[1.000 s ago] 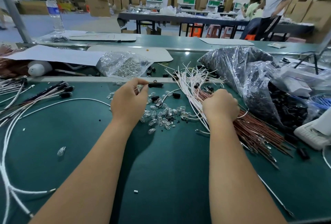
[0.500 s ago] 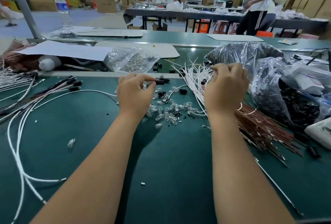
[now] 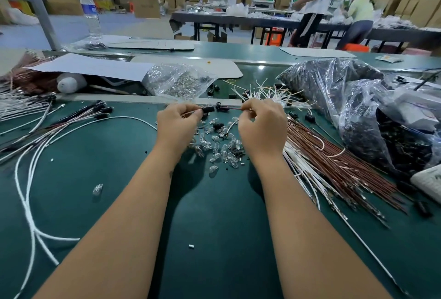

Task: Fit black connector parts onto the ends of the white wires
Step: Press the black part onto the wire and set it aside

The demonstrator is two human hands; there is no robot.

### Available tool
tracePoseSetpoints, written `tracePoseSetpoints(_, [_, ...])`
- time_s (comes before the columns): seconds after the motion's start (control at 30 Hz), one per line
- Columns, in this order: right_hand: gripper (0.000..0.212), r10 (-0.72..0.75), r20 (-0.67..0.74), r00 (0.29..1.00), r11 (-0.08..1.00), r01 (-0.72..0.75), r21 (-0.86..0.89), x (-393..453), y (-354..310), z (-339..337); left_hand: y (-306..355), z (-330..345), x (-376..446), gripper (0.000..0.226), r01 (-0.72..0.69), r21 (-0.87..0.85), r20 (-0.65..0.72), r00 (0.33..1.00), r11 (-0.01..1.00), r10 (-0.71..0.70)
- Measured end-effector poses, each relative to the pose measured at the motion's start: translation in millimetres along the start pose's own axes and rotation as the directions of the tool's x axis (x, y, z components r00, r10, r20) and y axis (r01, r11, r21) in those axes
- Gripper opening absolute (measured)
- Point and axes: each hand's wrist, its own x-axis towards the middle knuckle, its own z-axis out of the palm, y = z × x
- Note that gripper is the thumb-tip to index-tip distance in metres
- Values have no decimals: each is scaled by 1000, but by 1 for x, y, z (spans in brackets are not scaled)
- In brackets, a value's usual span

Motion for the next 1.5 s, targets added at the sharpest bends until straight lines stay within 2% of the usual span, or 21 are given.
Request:
tracePoseSetpoints(0.1, [18,-14,40,999,1000,13,14,-1,0,-1,0,-1,-1,17,1,-33,41,999,999,1])
tracePoseSetpoints(0.27, [17,-112,131,985,991,120,-59,-4,-2,1,1,0,-3,13,-6,-20,86,996,1000,8])
tracePoseSetpoints(0.43, [17,-103,64,993,994,105,-16,-1,-2,-3,0,0,-2,12,-18,-16,91,996,1000,20])
tracePoseSetpoints(0.6, [19,-113,94,989,993,114,-8,-2,-3,-2,-1,-1,-2,10,-59,-65,114,991,996,66])
tracePoseSetpoints(0.83, [20,-123,51,991,992,125,-35,-1,-3,-3,0,0,-4,6,-88,-43,152,984,995,93])
tracePoseSetpoints(0.97, [22,-209,154,966,978,209,18,-6,-7,3,2,1,-5,7,-85,-42,153,984,996,90])
tracePoseSetpoints(1.03, [27,-208,188,960,978,200,60,-7,-7,5,3,2,-5,6,-95,-25,138,986,995,98])
tracePoseSetpoints(1.23, [37,-214,211,954,964,171,202,-8,-10,1,3,2,-4,8,-206,112,141,972,972,190])
tracePoseSetpoints(1.33, [24,-228,272,935,969,189,161,-9,-12,4,4,2,-4,6,-285,173,166,952,943,258])
tracePoseSetpoints(1.4, [18,-214,249,945,977,208,52,-7,-9,6,1,3,-3,8,-296,382,93,955,876,282])
tracePoseSetpoints(1.43, [16,-194,219,956,980,199,-2,-6,-7,6,0,2,-2,8,-259,506,24,958,823,286])
tracePoseSetpoints(1.5, [14,-141,135,981,984,153,-86,-2,-1,3,-4,-4,1,8,-119,641,-138,954,759,267])
